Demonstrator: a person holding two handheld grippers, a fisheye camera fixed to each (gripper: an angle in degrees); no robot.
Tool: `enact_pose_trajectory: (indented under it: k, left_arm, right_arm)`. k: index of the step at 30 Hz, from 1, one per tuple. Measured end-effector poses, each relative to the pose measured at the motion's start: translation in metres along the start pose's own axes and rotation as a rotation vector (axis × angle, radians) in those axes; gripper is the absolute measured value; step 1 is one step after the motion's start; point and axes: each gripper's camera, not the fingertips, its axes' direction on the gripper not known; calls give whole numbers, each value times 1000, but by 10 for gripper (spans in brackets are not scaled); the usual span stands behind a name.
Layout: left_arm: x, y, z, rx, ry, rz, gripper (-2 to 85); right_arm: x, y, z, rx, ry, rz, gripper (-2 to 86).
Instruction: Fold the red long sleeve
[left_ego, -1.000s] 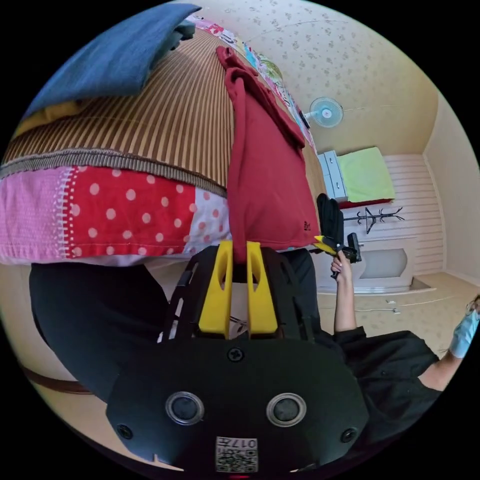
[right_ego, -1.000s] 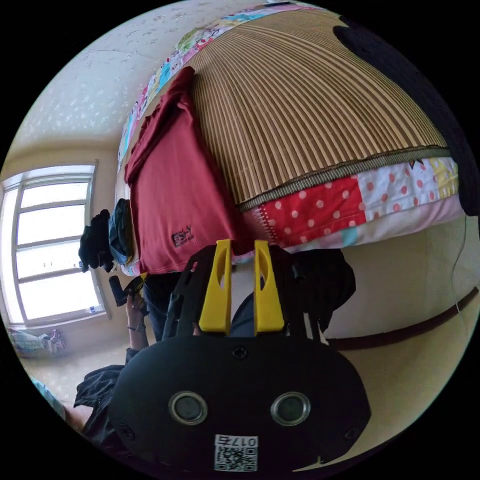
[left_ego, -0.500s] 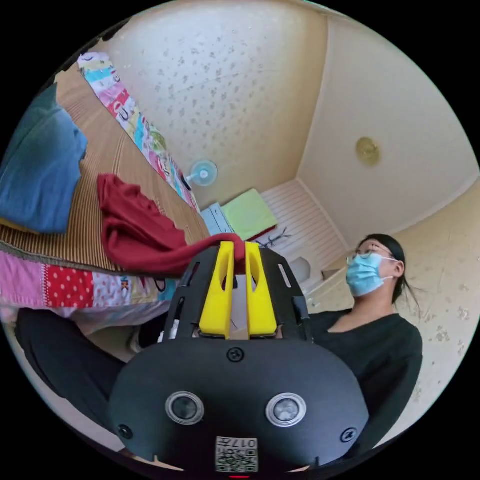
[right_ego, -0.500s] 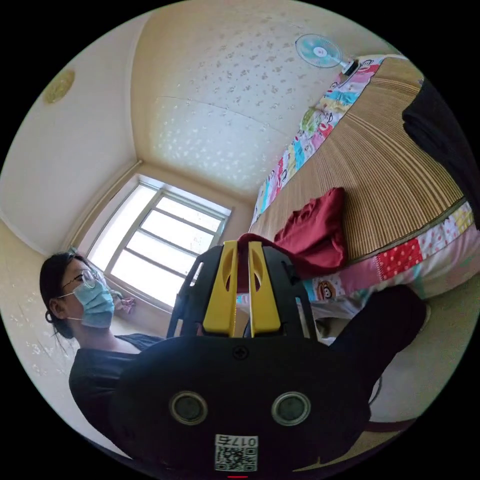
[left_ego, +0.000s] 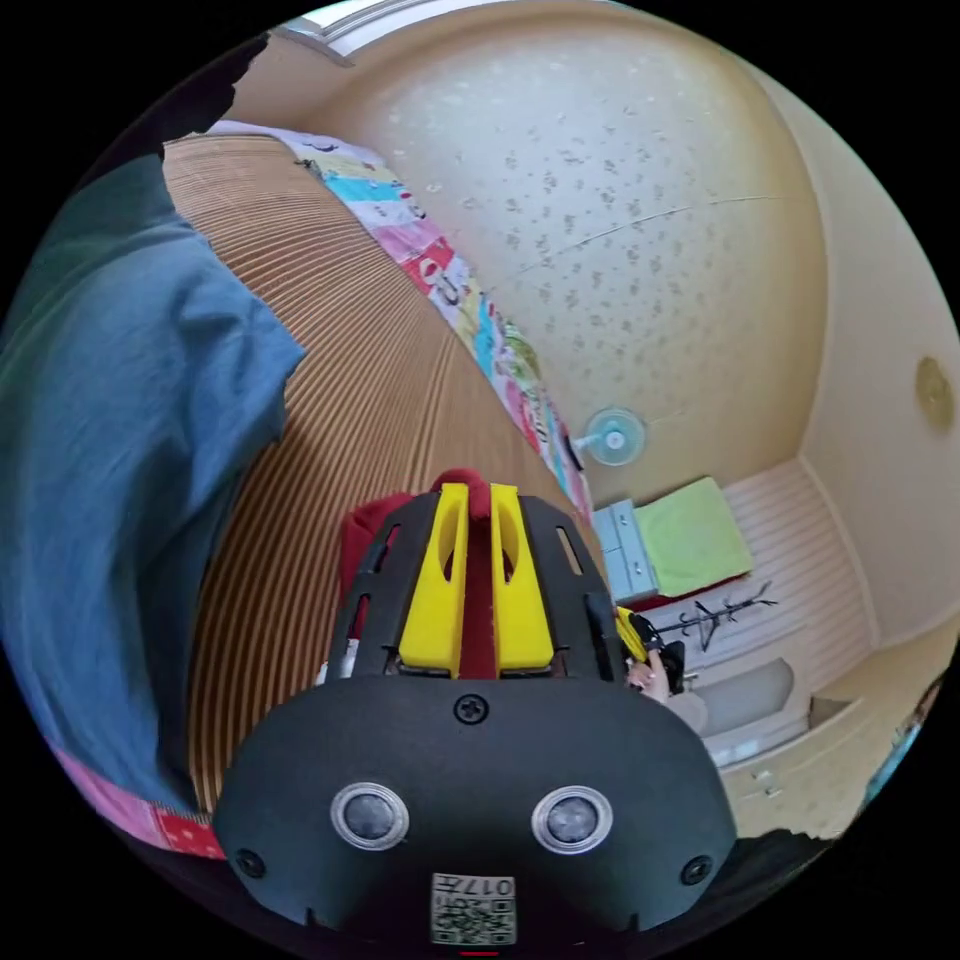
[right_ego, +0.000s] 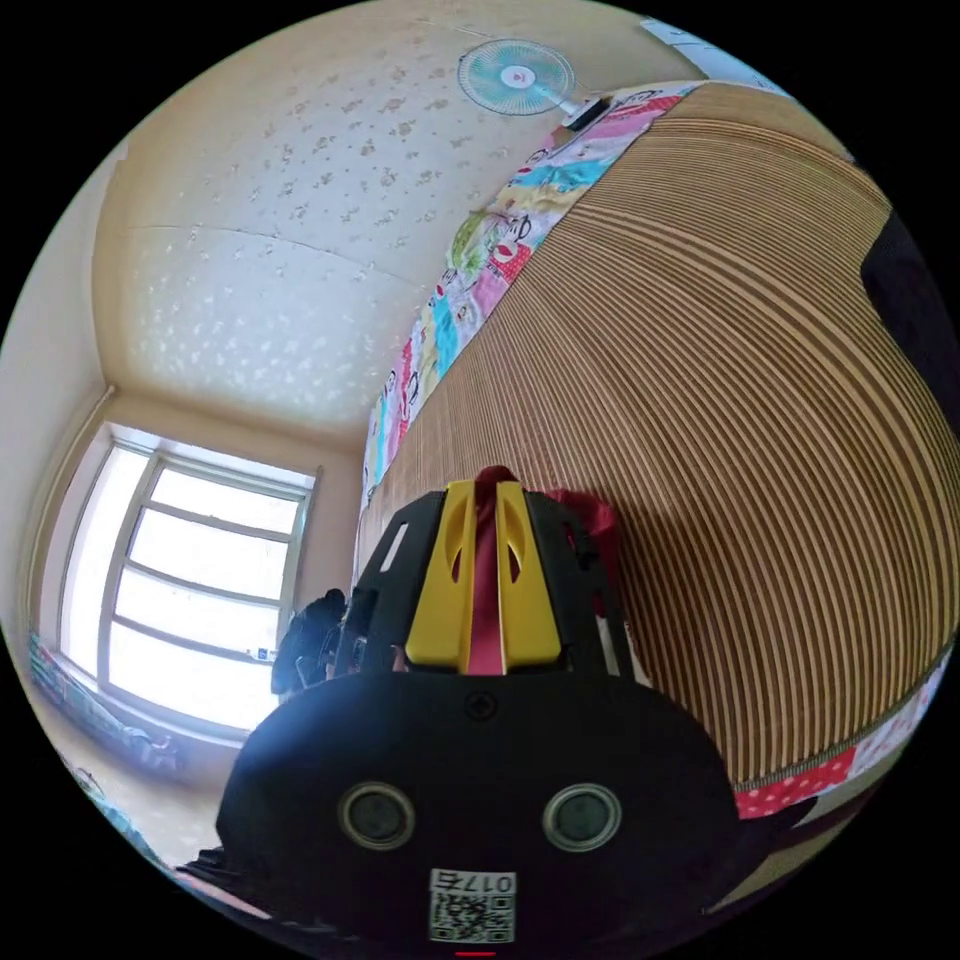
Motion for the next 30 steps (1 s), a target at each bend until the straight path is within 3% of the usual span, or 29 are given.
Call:
enact_pose_trajectory:
  k: [5,11,16,21,26,28,30]
  left_arm:
    - [-18,-10,56,-28,-108,51,52]
    - [-23,10,50,32,5,167,140]
    - [-27,81,27,-157,-134,175,167]
    - [-65,172,19,-172,-162,55,140]
    - [-85,209,28,-157,-102,-63,86]
    - [-85,210,34,-168,-94,-102,64]
    - [-73,211,33,-143,-77,-69,59]
  right_arm:
    - [12,-14,52,-12,130,-35,66]
    - [-3,6,43,6,181,-129,81]
    - [-33,90,29,-52,182,-342,30]
    - [-28,168,47,-173,93,-323,12]
    - [-74,214,107,-304,23,-465,6]
    - [-92,224,133,-301,111,-565,6]
    - [-92,230,166,-264,353,-629,5]
